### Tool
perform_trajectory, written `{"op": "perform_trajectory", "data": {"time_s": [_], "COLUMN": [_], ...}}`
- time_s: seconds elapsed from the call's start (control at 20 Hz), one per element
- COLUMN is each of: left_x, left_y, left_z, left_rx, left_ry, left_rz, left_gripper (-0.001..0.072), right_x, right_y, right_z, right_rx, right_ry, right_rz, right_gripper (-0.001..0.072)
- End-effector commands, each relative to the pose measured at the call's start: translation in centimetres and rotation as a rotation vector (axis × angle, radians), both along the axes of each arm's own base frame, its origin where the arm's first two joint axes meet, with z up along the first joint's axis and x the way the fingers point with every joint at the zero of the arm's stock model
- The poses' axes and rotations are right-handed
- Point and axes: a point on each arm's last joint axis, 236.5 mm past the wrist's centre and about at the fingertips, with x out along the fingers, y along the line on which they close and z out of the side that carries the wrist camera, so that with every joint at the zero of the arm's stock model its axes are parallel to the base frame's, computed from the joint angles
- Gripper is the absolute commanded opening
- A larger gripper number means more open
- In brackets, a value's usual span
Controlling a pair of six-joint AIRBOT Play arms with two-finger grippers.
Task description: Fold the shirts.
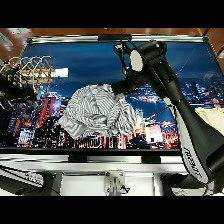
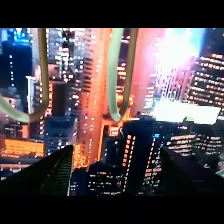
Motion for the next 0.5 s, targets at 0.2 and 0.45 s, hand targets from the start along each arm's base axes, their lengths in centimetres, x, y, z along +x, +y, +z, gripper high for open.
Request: {"op": "perform_trajectory", "data": {"time_s": [0.2,0.45], "left_x": [1.2,1.2], "left_y": [-0.4,-1.6], "left_z": [-3.8,-5.8], "left_rx": [0.001,-0.055], "left_ry": [0.023,0.055], "left_rz": [-0.042,-0.035], "left_gripper": [0.0621,0.0620], "right_x": [-0.3,-0.3], "right_y": [0.6,0.6], "right_z": [0.1,0.1], "right_rx": [0.023,0.023], "right_ry": [0.010,0.010], "right_rz": [0.008,0.008], "right_gripper": [0.0083,0.0083]}}
